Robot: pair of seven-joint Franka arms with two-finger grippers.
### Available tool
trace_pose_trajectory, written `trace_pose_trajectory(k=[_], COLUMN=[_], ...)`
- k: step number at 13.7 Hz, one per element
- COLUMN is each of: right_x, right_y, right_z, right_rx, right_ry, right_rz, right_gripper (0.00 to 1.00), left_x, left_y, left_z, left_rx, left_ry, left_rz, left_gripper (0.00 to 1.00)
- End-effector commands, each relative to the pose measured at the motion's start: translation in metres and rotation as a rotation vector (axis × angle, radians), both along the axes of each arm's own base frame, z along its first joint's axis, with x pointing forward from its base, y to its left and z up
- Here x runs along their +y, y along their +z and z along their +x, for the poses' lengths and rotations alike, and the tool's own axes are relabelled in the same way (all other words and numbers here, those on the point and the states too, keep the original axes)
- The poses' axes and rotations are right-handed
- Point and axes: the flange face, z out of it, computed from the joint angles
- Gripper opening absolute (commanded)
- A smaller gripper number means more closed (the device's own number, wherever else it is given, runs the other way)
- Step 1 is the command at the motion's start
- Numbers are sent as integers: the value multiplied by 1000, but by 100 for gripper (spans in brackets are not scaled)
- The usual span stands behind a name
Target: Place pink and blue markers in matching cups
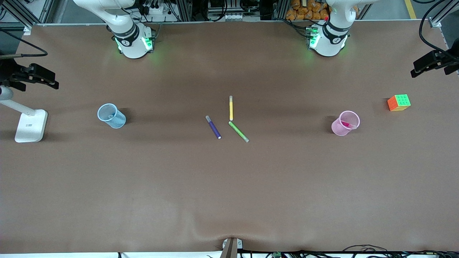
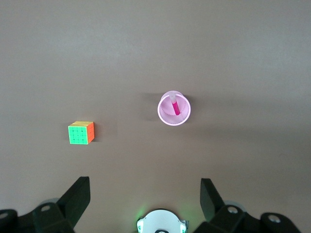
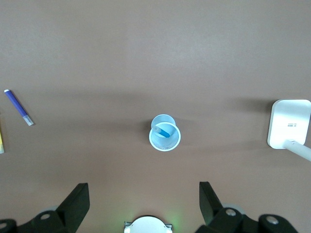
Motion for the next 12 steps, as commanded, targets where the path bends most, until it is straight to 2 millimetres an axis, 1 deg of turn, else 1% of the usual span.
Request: trace_pose_trajectory(k=[1, 2, 3, 4, 5, 6, 7, 8, 9, 10, 12], right_x=[-1, -2, -1, 2, 0, -6, -26, -29, -33, -37, -59], right_y=[-5, 6, 19, 27, 33, 44, 42, 42, 43, 44, 44], right_z=[-11, -3, 2, 9, 8, 4, -4, -5, -7, -8, -11], right_rx=[-28, -91, -126, -131, -115, -118, -77, -65, -64, -67, -71], right_ry=[-2, 3, 44, 81, 77, 57, 16, 3, -11, -20, -58], right_rz=[-25, -8, -30, -67, -58, 31, 98, 104, 95, 84, 80], right_gripper=[100, 100, 100, 100, 100, 100, 100, 100, 100, 100, 100], left_x=[-1, -1, -1, -3, -4, -4, -6, -13, -24, -28, -36], left_y=[-5, -8, -9, -9, -9, -4, 5, 10, 17, 21, 22], left_z=[0, 2, 3, 2, 3, 3, 7, 9, 7, 7, 7], left_rx=[4, 10, 13, 13, 13, 2, -20, -13, -14, -21, -24], left_ry=[-19, -18, -6, -9, -9, -9, -11, -22, -29, -6, 9], left_rz=[-20, -20, -20, -20, -20, -18, -19, -17, -12, -11, -12], left_gripper=[100, 100, 100, 100, 100, 100, 100, 100, 100, 100, 100])
